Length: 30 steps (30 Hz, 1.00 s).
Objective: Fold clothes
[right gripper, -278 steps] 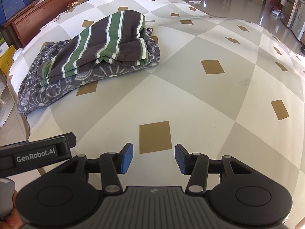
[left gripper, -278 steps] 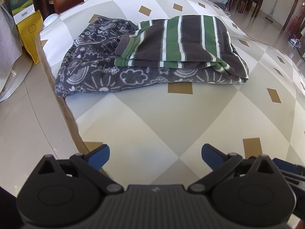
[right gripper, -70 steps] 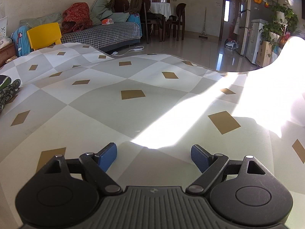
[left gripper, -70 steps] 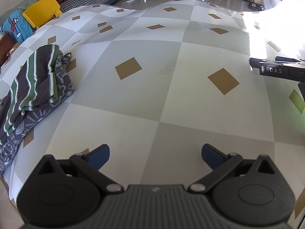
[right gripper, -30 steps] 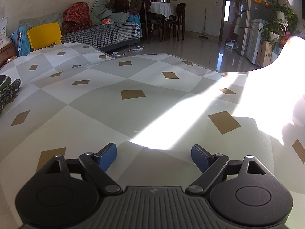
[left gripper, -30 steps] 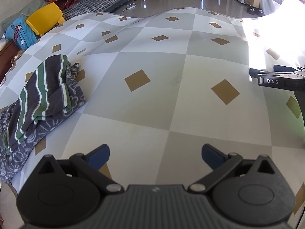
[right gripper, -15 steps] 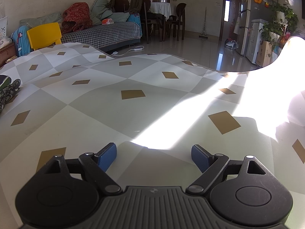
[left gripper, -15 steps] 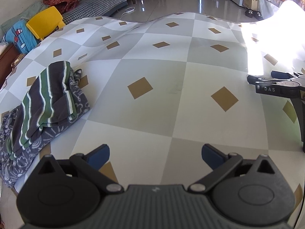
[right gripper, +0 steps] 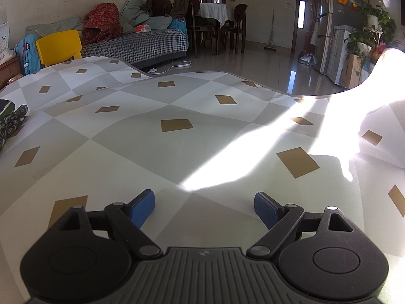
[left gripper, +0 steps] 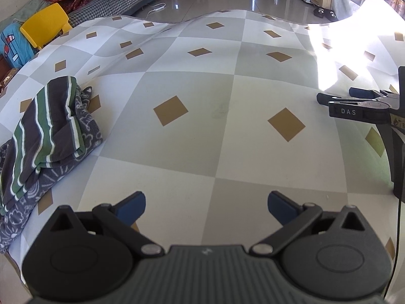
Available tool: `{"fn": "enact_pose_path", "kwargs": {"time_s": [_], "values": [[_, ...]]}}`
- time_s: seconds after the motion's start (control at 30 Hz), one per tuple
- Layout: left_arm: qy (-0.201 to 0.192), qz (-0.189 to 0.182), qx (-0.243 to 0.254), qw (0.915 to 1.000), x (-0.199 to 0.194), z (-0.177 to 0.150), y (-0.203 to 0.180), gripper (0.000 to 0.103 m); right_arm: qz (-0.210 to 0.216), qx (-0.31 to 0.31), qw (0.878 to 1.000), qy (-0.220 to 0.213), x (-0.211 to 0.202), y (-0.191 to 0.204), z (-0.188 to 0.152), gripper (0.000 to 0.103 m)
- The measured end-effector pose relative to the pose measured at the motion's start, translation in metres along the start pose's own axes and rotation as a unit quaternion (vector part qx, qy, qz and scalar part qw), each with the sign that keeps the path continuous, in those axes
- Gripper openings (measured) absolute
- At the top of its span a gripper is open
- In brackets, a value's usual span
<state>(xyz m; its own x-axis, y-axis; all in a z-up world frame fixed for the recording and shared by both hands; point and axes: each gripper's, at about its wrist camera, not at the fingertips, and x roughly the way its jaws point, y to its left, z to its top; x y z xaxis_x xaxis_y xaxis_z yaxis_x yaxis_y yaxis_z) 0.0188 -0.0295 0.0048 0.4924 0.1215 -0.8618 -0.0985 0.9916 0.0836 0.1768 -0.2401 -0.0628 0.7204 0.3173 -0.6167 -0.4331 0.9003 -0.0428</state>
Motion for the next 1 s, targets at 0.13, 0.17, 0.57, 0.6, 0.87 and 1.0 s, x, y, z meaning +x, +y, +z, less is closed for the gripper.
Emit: {"fn": "enact_pose_path", "kwargs": {"time_s": [0.13, 0.17, 0.57, 0.6, 0.87, 1.0], "values": [[-0.019, -0.004, 0.036, 0.9992, -0.001, 0.007, -0.008, 0.103, 0.000, 0.000, 1.000, 0.000, 0.000, 0.000, 0.000, 0.086], [-0.023, -0.006, 0.038, 0.9990, 0.000, 0.007, -0.009, 0.103, 0.000, 0.000, 1.000, 0.000, 0.000, 0.000, 0.000, 0.086], [-0.002, -0.057, 0.027, 0.9980, 0.012, -0.003, -0.021, 0.103, 0.000, 0.000, 1.000, 0.000, 0.000, 0.000, 0.000, 0.086], [0.002, -0.063, 0.026, 0.9977, 0.013, -0.003, -0.021, 0.103, 0.000, 0.000, 1.000, 0.000, 0.000, 0.000, 0.000, 0.086], [-0.002, -0.079, 0.036, 0.9963, 0.013, -0.001, -0.032, 0.103, 0.000, 0.000, 1.000, 0.000, 0.000, 0.000, 0.000, 0.086], [0.002, -0.085, 0.042, 0.9955, 0.012, -0.004, -0.035, 0.103, 0.000, 0.000, 1.000, 0.001, 0.000, 0.000, 0.001, 0.086]]}}
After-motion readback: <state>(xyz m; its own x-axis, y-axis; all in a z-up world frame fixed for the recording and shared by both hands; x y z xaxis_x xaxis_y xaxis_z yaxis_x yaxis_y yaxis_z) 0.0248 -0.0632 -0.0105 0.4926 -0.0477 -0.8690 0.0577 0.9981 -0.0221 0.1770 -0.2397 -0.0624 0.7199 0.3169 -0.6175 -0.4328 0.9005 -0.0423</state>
